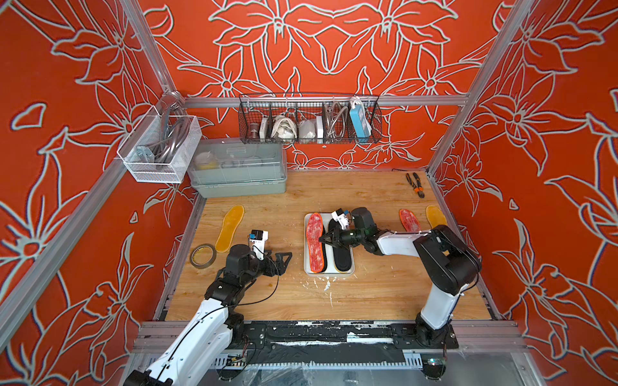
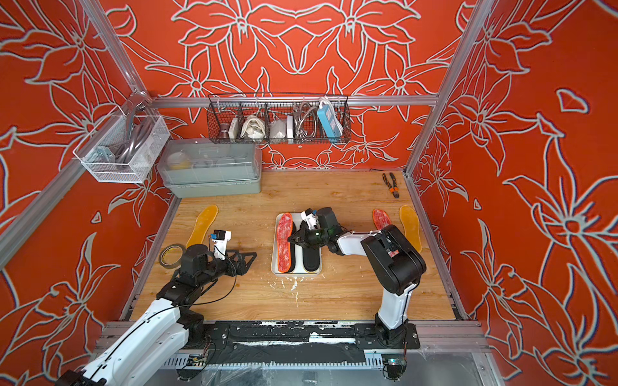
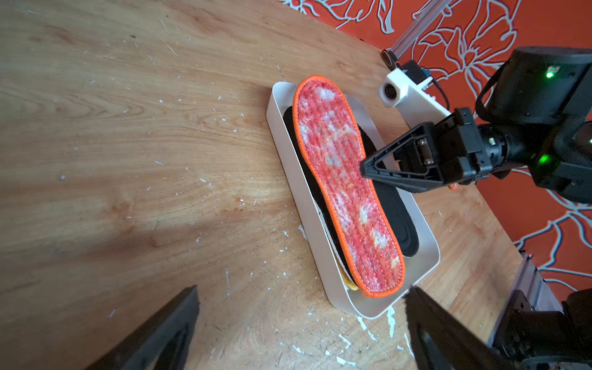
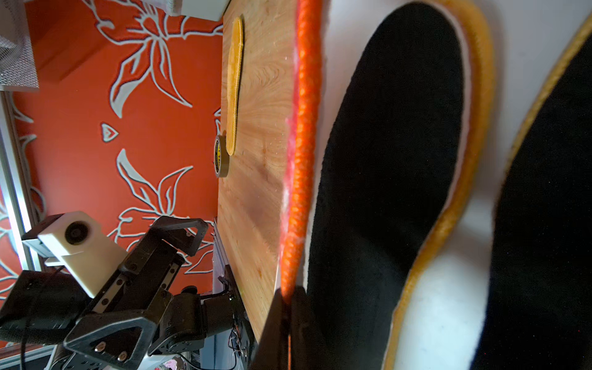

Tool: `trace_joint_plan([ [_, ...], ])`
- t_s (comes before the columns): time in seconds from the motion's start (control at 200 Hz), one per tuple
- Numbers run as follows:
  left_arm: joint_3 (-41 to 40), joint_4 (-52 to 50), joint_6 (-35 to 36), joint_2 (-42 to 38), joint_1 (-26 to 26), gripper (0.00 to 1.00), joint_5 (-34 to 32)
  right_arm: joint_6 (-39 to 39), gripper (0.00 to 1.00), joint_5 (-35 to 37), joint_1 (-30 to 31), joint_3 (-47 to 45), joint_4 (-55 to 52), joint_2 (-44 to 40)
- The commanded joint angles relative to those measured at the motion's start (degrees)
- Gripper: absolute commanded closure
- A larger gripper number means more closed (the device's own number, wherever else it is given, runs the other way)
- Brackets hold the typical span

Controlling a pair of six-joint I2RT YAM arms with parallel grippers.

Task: Put the insoles into the storage box
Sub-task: Place the insole in the storage box.

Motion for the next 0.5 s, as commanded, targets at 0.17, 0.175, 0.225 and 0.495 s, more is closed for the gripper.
trace_joint_plan([
  [0.17,-0.61,1.62,0.44,-0.3,-0.32,0.0,-1.72,-0.51,1.0,0.02,-0.17,-0.28,1.87,1.62],
  [0.175,-0.62,1.63,0.44,-0.25,-0.32,0.0,-1.7,-0.5,1.0,0.05,-0.15,-0.29,1.83,1.71],
  [0.225,-0.62,1.64,0.37,-0.04,-0.32,0.0,-1.76,-0.89,1.0,0.49,-0.13,-0.17,1.37,1.95],
  [0.495,-0.58,1.73,0.31,0.34,-0.32,0.0,-2.41,-2.73,1.0,1.64,-0.21,1.36,-1.62,3.32],
])
